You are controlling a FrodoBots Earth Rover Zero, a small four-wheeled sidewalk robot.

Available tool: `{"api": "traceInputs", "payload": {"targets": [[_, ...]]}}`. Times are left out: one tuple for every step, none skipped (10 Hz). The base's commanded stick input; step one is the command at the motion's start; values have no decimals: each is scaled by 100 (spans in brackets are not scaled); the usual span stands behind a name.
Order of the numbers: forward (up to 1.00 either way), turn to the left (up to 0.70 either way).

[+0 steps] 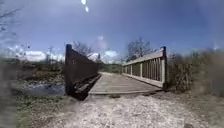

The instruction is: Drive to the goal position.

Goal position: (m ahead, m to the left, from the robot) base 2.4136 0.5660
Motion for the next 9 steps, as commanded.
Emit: {"api": "traceInputs", "payload": {"targets": [[70, 0], [70, 0], [70, 0], [70, 0], [70, 0], [70, 0], [70, 0], [70, 0], [70, 0]]}}
